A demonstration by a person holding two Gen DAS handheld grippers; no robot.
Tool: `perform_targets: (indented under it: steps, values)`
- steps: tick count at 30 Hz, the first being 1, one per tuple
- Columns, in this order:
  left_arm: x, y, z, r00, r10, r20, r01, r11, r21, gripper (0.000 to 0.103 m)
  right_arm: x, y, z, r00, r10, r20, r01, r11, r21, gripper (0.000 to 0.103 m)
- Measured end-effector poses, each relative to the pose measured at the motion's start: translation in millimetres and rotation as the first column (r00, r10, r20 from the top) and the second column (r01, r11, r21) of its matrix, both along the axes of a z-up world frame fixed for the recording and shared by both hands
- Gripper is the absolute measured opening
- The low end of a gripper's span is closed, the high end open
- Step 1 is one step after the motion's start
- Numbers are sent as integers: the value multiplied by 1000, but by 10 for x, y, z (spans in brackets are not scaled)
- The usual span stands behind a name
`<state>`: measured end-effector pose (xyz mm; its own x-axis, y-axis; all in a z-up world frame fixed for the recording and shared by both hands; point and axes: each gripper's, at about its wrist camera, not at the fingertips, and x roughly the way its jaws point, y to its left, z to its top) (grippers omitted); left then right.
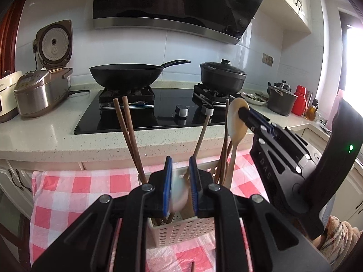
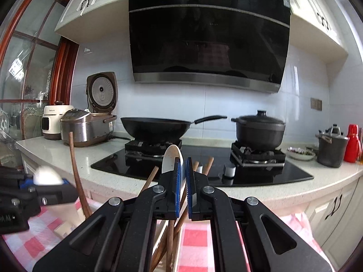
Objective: Organize utensils
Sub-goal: 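Open both tools to release the spoons into the basket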
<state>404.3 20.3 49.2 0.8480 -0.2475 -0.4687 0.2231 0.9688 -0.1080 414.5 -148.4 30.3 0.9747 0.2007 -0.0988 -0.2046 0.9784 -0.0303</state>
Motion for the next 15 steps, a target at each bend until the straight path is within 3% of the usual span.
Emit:
perform_targets:
  steps: [9, 15]
  values:
    - [-88, 95, -33, 1000, 11, 23, -11, 1000, -18, 38, -52, 103, -174, 999, -10, 49, 10, 1000, -3, 5]
    - [-203, 210, -75, 999, 38, 29, -37, 998, -43, 44, -81, 128, -306, 998, 53, -32, -52, 998, 34, 6]
